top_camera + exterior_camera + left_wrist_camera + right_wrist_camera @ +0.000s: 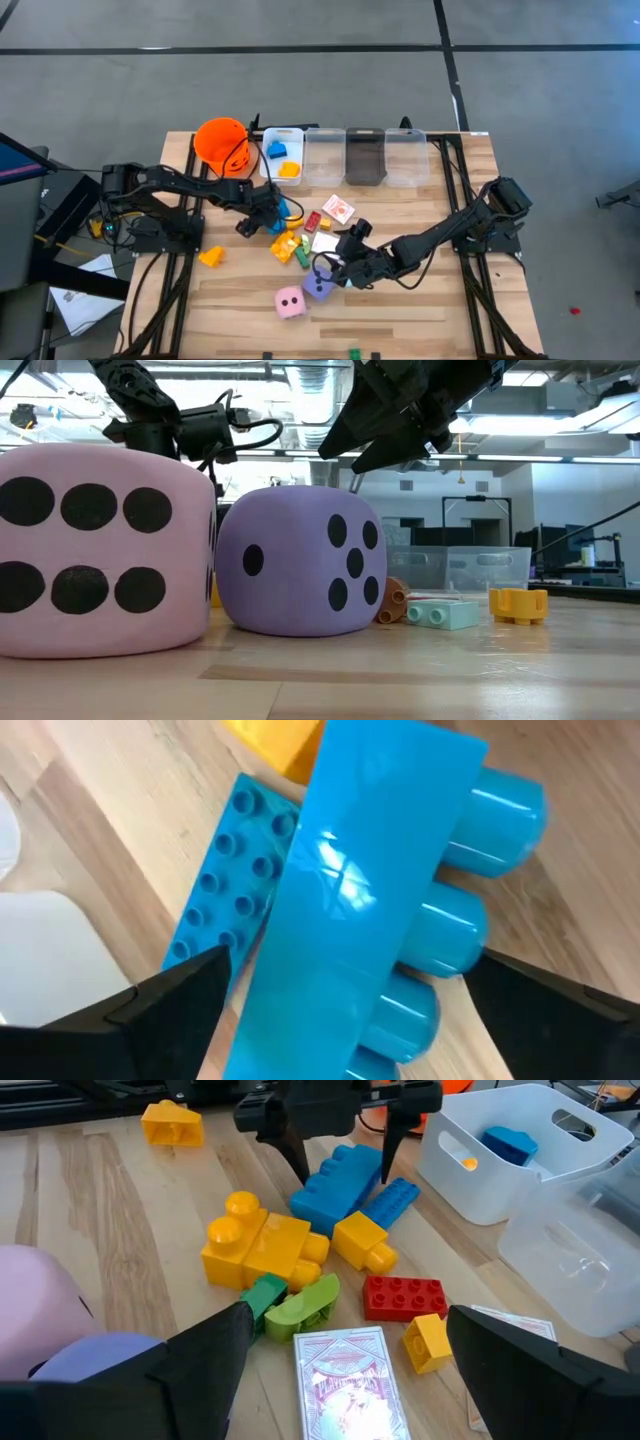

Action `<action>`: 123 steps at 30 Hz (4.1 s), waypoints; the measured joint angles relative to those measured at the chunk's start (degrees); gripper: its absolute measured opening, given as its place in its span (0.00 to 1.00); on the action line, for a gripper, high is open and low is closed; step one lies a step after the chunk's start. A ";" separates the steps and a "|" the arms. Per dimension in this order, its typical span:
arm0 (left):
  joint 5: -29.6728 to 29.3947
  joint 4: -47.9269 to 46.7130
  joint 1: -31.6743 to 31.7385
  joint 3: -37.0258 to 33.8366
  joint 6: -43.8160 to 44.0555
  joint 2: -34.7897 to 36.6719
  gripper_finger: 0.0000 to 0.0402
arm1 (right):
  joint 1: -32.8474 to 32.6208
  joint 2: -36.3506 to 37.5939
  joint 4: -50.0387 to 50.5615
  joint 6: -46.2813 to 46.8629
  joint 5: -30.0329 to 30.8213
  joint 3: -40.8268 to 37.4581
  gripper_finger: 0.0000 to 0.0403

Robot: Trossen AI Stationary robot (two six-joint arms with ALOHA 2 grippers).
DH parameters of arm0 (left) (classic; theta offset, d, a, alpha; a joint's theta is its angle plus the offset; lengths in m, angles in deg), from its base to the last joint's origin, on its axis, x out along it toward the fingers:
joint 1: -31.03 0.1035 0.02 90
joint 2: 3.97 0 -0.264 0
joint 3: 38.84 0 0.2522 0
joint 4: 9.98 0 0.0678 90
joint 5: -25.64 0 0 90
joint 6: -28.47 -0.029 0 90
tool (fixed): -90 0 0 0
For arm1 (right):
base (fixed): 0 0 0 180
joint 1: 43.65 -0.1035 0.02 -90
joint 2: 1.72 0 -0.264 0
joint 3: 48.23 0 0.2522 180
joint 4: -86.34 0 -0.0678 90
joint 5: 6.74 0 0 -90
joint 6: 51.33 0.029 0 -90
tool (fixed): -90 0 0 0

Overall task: Pick & Place Toys
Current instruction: Put the big blue game piece into the white bin, then put the big yellow game piece into the white bin

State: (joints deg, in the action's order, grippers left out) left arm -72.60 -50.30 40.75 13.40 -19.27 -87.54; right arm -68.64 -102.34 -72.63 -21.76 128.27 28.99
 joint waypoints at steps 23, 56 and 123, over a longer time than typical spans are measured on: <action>-5.99 -1.65 0.00 0.04 0.29 1.55 0.66 | 0.00 0.00 -0.07 0.31 -0.02 0.01 0.82; 3.08 32.35 20.40 0.11 43.85 6.85 0.67 | 0.00 0.02 -2.14 0.46 -0.02 0.03 0.82; 9.01 6.92 -19.16 0.45 35.81 0.21 0.80 | -0.11 0.02 -1.70 0.44 -0.04 0.01 0.82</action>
State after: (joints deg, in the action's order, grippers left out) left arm -63.59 -43.38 21.58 13.84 16.55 -87.33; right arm -68.75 -102.32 -74.32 -21.33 128.23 28.99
